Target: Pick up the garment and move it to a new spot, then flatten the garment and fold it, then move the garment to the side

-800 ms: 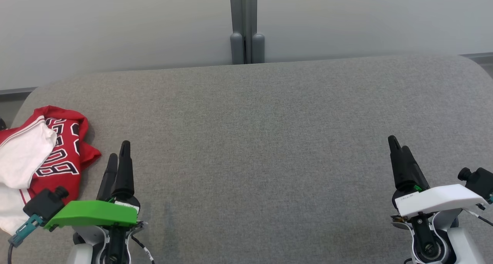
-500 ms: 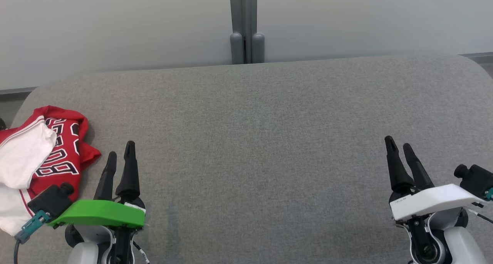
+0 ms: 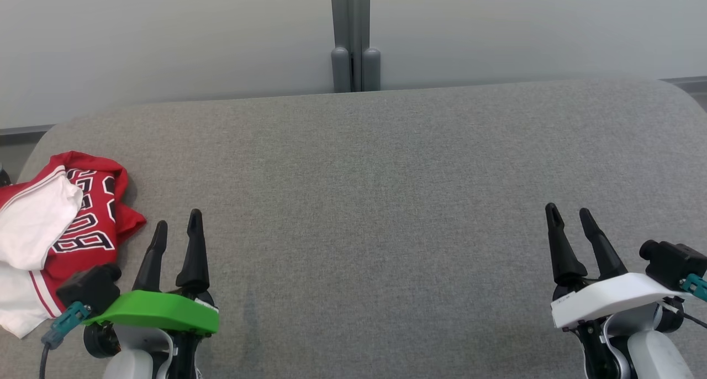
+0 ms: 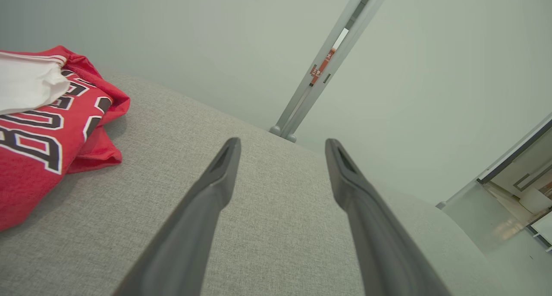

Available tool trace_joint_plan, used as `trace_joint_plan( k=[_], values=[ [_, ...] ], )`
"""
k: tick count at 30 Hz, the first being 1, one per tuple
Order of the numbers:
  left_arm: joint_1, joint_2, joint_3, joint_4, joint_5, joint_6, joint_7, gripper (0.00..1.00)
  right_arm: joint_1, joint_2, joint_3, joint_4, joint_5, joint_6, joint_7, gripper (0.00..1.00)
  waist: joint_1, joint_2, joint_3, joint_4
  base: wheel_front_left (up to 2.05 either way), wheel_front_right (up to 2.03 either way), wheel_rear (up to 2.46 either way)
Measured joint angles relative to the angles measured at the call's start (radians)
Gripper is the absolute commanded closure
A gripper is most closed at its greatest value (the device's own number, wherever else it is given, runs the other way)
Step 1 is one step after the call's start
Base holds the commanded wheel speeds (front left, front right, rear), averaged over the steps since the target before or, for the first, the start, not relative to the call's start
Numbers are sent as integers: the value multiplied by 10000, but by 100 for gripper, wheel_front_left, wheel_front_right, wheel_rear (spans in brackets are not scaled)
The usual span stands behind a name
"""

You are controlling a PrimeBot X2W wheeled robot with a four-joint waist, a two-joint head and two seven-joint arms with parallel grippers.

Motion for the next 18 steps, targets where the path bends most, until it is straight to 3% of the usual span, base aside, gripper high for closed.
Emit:
trace_joint_plan(
  k=[18],
  values=[
    [2, 27, -107, 569, 2050, 90, -439, 0, 184, 52, 15, -46, -2042, 0, -186, 0, 0, 0, -41, 39, 0, 0, 0]
  ],
)
